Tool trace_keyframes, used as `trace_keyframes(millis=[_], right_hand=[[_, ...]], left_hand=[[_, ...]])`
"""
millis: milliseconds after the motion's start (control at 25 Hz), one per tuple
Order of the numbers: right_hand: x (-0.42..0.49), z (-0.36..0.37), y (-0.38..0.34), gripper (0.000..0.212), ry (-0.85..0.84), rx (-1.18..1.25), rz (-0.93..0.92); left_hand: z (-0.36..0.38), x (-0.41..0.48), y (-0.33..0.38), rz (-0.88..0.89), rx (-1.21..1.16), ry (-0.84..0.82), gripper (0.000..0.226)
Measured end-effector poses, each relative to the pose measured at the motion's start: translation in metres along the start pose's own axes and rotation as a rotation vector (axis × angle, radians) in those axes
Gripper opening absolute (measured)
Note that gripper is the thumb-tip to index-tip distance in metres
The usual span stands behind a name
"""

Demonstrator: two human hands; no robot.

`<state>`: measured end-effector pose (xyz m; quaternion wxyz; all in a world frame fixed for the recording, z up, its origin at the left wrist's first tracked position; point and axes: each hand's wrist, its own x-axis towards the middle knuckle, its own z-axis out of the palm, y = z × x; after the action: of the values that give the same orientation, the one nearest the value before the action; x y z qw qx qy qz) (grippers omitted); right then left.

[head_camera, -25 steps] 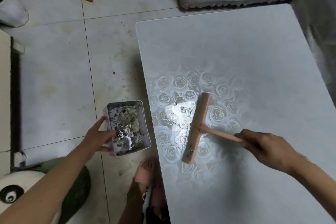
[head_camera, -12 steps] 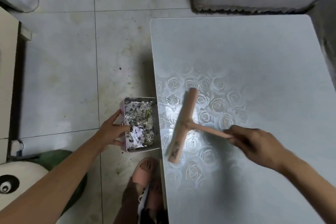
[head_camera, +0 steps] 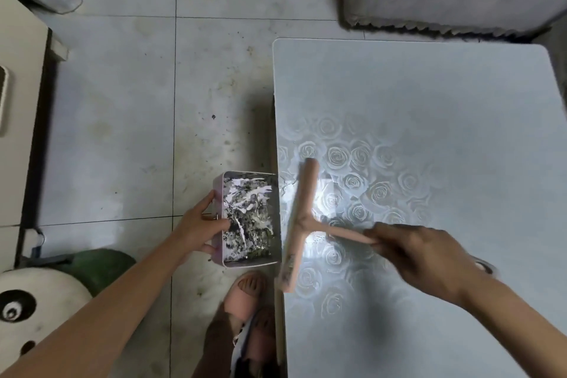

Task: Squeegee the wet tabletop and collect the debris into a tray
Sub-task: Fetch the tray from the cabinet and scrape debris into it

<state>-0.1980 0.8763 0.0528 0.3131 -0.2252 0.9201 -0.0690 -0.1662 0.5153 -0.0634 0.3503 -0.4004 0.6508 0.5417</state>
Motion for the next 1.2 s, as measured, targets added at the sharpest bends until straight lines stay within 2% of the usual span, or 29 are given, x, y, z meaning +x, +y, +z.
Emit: trace_keyframes(millis=[120,280,360,480,560,600,800,920,1120,1200], right_hand=[[-0.013,-0.007,0.007,0.013,-0.058,-0.003,0.103],[0.037,0.0,-0.033,0.024,-0.069,-0.048,-0.067],[0.037,-0.006,-0.031,0.021,-0.04,-0.06,-0.097],[-0.01,-0.026,0.008,0.023,0.003,0.04,0.061],[-0.034,-0.03,0.03,0.02,-0.056,0.012,0.221],[-0.034,-0.029,0.032,0.018,-0.085,-0.001,0.244],[0.042,-0.011,-0.02,0.024,-0.029,0.03,0.045],[0.048,-0.022,-0.027,0.021,0.028,-0.011,-0.027],[0.01,-0.044,0.02,0.014,-0.009,-0.016,0.223],[0.032,-0.041,0.006,0.013,-0.011,-0.005,0.188]], left_hand=[[-0.001,-0.002,0.001,0.0,-0.004,-0.024,0.09],[-0.005,0.002,0.005,0.013,-0.027,-0.017,0.092],[-0.004,0.003,0.006,0.013,-0.032,-0.022,0.092],[-0.004,0.003,0.006,0.01,-0.034,-0.038,0.091],[-0.005,0.002,0.006,0.012,-0.048,-0.05,0.092],[-0.005,0.003,0.006,0.014,-0.054,-0.054,0.092],[-0.004,0.006,0.004,0.016,-0.037,-0.044,0.091],[-0.004,0.01,0.002,0.014,-0.043,-0.029,0.09],[-0.008,0.013,0.008,0.017,-0.015,-0.061,0.09],[-0.011,0.016,0.013,0.034,-0.019,-0.057,0.089]])
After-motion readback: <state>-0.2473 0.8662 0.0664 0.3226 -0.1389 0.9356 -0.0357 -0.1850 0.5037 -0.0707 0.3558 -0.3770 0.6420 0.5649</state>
